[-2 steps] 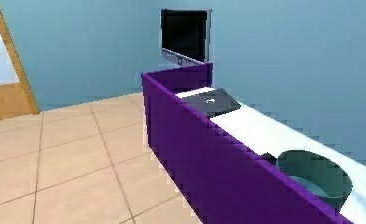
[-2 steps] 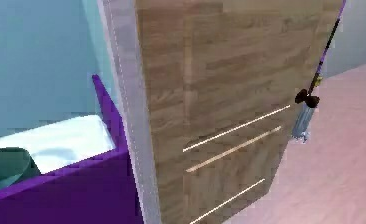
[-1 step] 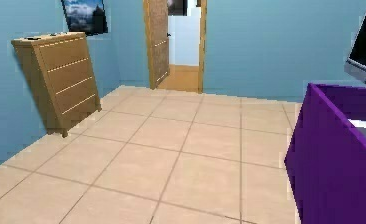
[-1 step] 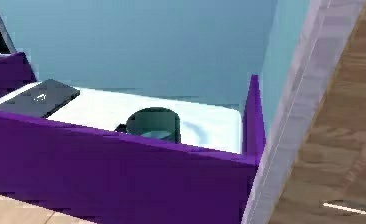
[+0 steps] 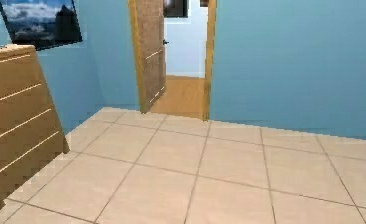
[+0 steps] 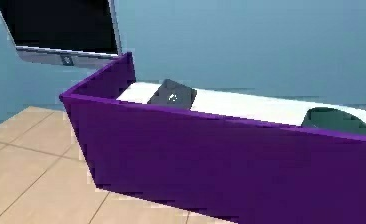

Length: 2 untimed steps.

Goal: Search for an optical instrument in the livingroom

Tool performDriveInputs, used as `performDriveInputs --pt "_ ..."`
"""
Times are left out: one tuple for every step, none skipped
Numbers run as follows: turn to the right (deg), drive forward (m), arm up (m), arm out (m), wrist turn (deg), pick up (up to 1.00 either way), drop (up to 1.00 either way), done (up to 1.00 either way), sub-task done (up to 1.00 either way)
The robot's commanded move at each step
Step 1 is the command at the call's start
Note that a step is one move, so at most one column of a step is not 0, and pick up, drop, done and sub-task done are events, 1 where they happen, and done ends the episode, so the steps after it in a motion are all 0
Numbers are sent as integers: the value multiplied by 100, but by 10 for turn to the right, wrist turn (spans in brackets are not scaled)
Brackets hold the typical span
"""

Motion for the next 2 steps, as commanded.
performDriveInputs --pt "0 100 0 0 0 0 0 0 0" --pt "-30 0 0 0 0 0 0 0 0"
